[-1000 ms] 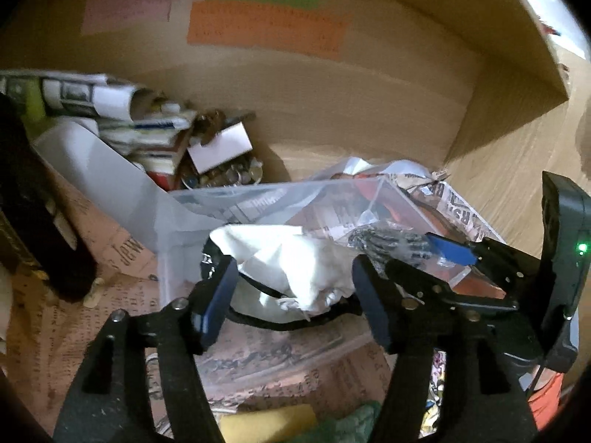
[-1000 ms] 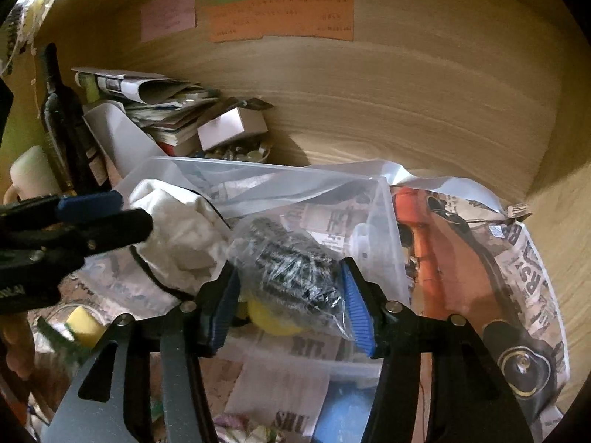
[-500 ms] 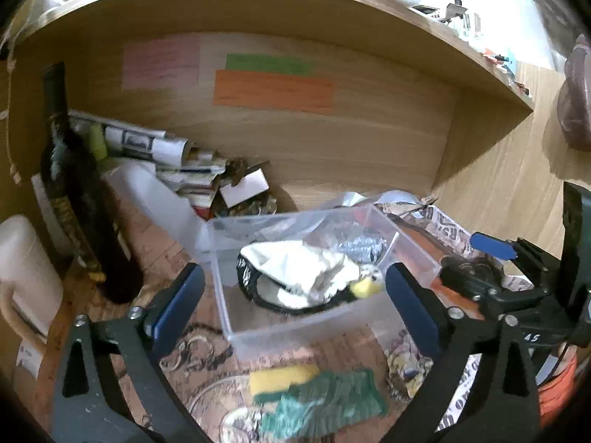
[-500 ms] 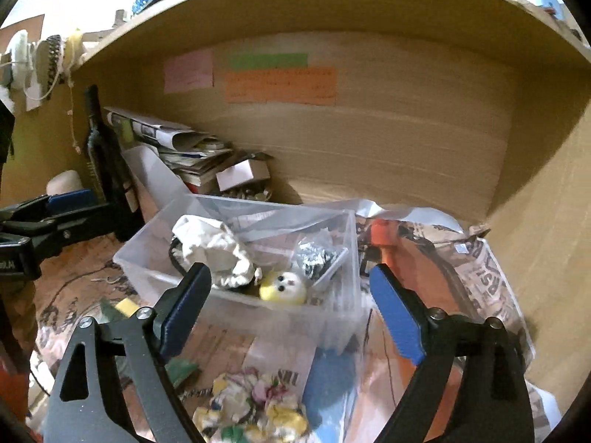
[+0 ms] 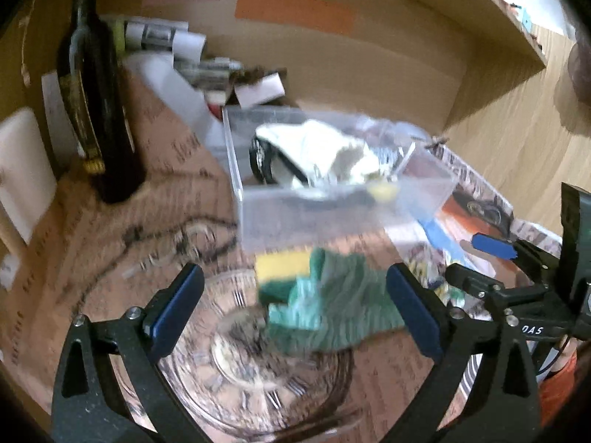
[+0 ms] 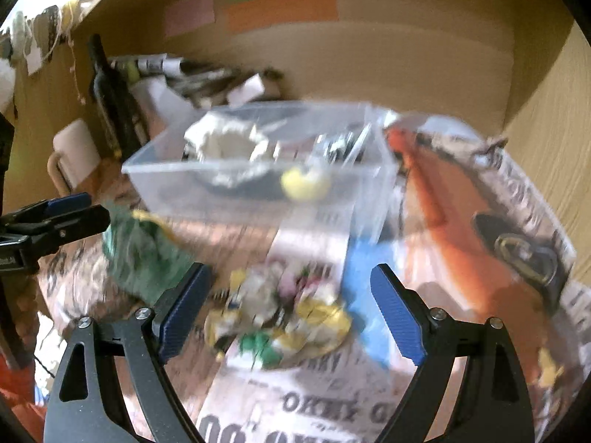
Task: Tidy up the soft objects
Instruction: 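Grasp the green striped sock with the left tool while the right tool grasps the floral scrunchie, then carry the sock with the left tool while the right tool drops the scrunchie into the box, then grasp the yellow-green sponge with the left tool while the right tool grasps the beaded bracelet, then lower the sponge with the left tool while the right tool drops the bracelet into the box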
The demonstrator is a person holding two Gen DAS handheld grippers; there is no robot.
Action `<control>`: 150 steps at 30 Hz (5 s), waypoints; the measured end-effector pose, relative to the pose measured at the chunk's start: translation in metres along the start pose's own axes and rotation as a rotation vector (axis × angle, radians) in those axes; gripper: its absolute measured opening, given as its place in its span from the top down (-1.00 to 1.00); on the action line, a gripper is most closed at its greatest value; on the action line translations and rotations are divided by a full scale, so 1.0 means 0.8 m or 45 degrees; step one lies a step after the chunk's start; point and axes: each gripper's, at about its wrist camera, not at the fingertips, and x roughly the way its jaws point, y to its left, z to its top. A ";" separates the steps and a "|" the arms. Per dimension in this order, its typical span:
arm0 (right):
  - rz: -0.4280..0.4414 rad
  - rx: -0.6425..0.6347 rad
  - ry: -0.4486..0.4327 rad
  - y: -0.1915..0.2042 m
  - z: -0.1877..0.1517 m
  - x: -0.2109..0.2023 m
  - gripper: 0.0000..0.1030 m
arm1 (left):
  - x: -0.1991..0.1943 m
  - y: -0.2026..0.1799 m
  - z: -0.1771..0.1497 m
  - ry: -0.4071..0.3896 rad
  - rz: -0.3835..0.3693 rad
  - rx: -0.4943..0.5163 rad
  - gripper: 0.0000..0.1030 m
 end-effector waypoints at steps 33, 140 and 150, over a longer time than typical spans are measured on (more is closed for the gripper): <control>0.015 0.069 -0.056 -0.015 -0.015 -0.023 0.56 | 0.000 -0.026 -0.023 0.018 -0.102 0.028 0.63; 0.011 -0.046 0.066 0.000 -0.023 0.022 0.70 | 0.072 -0.030 -0.009 0.102 -0.095 0.035 0.35; -0.016 -0.016 -0.019 -0.005 -0.015 0.003 0.85 | 0.039 -0.036 0.001 0.017 -0.138 0.066 0.65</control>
